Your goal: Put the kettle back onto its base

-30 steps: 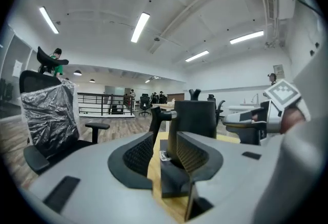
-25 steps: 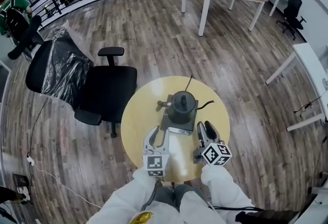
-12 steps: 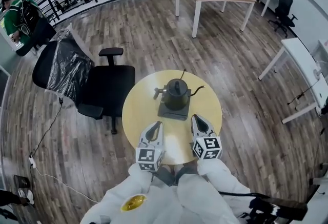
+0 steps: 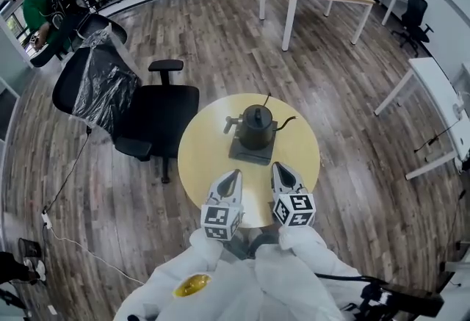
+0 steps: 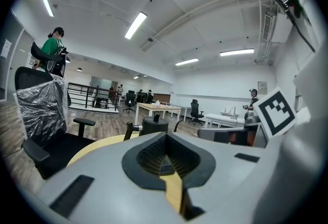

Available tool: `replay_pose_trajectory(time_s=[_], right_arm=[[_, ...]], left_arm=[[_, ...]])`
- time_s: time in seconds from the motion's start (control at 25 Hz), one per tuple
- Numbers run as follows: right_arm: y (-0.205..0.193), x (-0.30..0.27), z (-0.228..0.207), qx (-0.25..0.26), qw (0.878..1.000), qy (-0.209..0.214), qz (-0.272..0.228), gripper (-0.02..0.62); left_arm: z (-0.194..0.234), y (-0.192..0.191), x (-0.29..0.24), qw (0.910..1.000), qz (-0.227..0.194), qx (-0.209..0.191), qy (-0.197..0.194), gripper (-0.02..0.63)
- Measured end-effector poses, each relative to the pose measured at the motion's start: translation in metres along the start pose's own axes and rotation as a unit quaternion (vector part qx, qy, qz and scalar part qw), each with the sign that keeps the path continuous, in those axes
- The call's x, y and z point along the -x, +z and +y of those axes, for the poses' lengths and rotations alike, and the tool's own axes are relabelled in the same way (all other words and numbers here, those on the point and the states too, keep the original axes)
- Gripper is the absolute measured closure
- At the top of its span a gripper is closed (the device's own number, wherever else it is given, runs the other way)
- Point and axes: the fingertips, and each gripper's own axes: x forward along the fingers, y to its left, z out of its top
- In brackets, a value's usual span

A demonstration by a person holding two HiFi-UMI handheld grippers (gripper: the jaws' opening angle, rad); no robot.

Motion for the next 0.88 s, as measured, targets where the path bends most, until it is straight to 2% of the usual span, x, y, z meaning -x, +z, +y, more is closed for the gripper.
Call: replay_pose_trajectory(time_s=[0.32,0.6,0.88], right_arm=[[0.005,0.006,-0.005,0.015,0.999,0.036,0.003,0.583],[-0.003,0.023,0.002,0.013,1.0,0.025,0.005,0.583],[-0.003,0.061,0.029,0.024,1.0,0.006,-0.011,0.583]], left_arm=[[-0.016,0.002,-0.007,0.9997,-0.011,0.017,0.017,0.606],[-0.034,0.003,0.012,0.9999,-0.013,0.009,0.0,0.606],[-0.04,-0.002,0.059,0.9996,-0.015,0.001,-0.022,0.606]])
